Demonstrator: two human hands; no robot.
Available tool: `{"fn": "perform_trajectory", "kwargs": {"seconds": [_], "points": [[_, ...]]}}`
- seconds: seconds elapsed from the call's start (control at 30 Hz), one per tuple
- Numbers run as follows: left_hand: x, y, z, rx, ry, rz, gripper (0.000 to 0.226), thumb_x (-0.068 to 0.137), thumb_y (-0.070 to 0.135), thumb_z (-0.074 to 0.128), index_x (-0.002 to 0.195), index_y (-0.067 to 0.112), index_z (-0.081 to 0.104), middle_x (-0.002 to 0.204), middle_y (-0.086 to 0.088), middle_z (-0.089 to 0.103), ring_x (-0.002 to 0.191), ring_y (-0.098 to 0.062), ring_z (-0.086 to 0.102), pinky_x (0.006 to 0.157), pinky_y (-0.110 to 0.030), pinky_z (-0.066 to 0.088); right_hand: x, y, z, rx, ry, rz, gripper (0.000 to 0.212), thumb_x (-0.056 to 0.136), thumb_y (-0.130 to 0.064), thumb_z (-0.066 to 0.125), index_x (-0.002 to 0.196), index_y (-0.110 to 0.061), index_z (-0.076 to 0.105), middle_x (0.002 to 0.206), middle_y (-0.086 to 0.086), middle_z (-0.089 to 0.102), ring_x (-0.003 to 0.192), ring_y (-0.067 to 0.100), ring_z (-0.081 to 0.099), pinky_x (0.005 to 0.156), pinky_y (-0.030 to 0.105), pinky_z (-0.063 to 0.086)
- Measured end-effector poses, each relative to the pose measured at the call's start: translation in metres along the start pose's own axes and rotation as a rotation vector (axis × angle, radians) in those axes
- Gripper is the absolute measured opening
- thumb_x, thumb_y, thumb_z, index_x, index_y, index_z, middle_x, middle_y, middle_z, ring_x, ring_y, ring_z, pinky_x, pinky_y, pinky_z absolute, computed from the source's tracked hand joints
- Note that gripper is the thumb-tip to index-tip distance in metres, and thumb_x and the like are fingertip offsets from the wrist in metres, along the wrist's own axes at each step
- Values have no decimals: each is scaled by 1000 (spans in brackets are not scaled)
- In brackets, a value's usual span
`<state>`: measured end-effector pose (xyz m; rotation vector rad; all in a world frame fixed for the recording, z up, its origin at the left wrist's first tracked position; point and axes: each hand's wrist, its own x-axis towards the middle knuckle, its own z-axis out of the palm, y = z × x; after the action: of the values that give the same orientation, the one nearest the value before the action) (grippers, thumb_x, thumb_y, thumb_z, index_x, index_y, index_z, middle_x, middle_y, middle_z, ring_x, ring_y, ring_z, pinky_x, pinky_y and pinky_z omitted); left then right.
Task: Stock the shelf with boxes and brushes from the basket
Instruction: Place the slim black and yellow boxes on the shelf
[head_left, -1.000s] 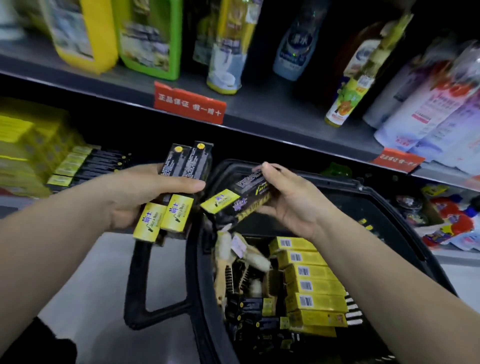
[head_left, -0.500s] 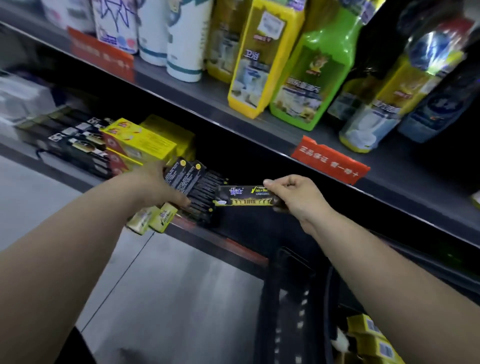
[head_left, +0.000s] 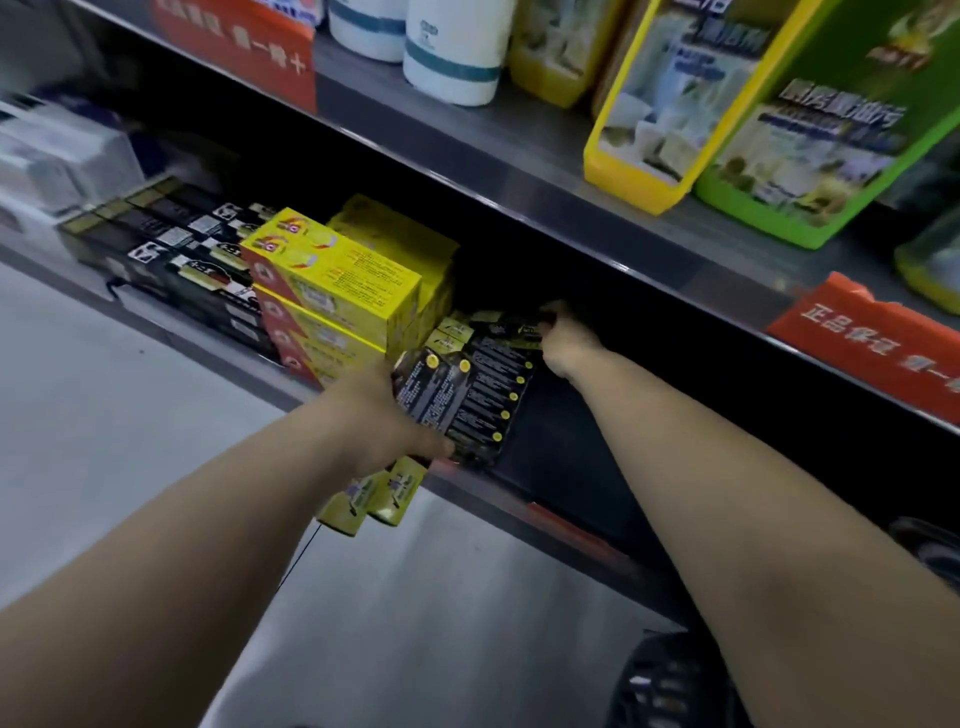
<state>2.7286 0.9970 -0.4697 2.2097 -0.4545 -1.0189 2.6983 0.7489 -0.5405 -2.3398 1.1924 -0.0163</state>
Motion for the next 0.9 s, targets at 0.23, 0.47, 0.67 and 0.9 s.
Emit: {"fn": "perform_trajectory", "kwargs": {"seconds": [0.23, 0.47, 0.67, 0.9], "points": [[9, 8, 5, -36, -18, 17, 72, 67, 29, 83, 126, 9, 45, 109, 2, 53, 98, -20, 52, 86, -34, 45, 4, 11, 22, -129, -273, -122, 50, 92, -1, 44, 138, -20, 41, 134, 13, 47, 115, 29, 51, 98, 34, 44], [17, 13, 13, -196, -94, -28, 74, 62, 27, 87, 124, 11, 48, 114, -10, 62, 104, -29, 58, 93, -45, 49, -40, -16, -25, -86, -345, -334, 67, 88, -1, 51, 146, -23, 25, 147, 9, 28, 126, 23, 39, 96, 26, 44], [15, 20, 16, -294, -156, -20, 57, 62, 23, 86, 112, 12, 60, 94, -6, 68, 83, -17, 61, 62, -25, 44, -91, -31, -68, 175, -546, -602, 71, 71, -7, 79, 129, -29, 43, 129, -9, 45, 112, 3, 50, 86, 17, 50], [18, 18, 20, -456, -171, -73, 69, 71, 24, 81, 128, 3, 48, 107, -14, 69, 102, -28, 64, 95, -44, 48, -79, -7, -71, 43, -414, -610, 21, 70, -21, 80, 83, -14, 64, 94, 0, 63, 77, 16, 64, 78, 39, 55]]}}
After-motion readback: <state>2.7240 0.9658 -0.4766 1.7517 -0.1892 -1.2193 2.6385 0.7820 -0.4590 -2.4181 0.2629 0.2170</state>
